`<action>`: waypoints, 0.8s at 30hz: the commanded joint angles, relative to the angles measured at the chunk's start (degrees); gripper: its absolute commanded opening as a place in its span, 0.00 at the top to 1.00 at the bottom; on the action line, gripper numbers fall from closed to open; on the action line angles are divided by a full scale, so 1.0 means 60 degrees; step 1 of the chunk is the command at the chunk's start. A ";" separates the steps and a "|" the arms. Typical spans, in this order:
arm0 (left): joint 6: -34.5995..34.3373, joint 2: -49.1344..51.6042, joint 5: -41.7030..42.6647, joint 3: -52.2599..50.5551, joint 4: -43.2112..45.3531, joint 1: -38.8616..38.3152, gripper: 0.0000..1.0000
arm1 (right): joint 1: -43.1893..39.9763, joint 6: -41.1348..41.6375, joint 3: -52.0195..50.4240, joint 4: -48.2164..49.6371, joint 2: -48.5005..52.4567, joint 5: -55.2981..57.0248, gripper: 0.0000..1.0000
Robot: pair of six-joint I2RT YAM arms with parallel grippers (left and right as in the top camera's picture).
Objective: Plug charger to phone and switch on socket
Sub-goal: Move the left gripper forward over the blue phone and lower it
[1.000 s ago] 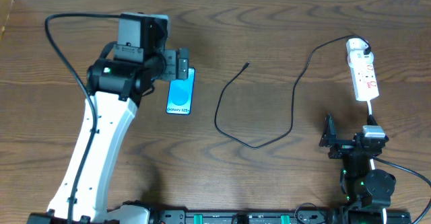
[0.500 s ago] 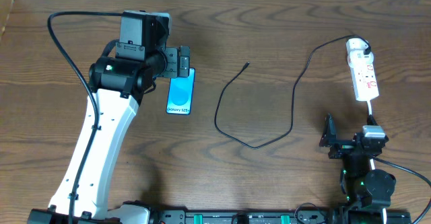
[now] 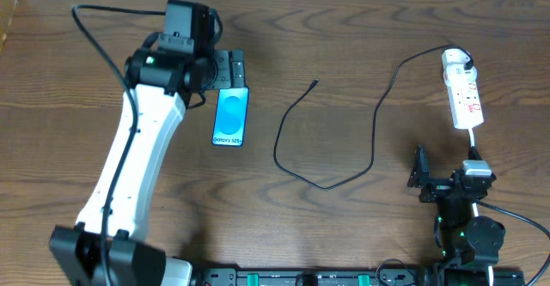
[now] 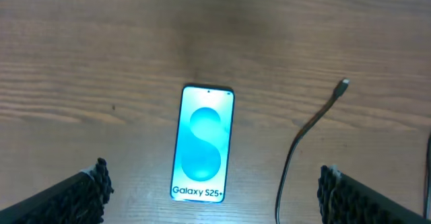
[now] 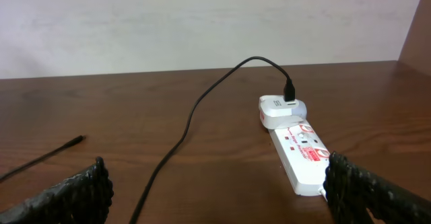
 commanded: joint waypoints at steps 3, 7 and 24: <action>-0.0262 0.1002 -0.0146 0.0226 -0.0204 -0.0007 0.02 | 0.0058 0.0124 -0.0011 -0.0044 -0.0051 -0.0055 0.01; -0.0259 0.1770 -0.0146 0.0226 -0.0135 -0.0007 0.02 | 0.0058 0.0124 -0.0011 -0.0044 -0.0051 -0.0055 0.01; -0.0262 0.3606 -0.0146 0.0211 0.0386 -0.0007 0.02 | 0.0058 0.0124 -0.0011 -0.0040 -0.0051 -0.0055 0.01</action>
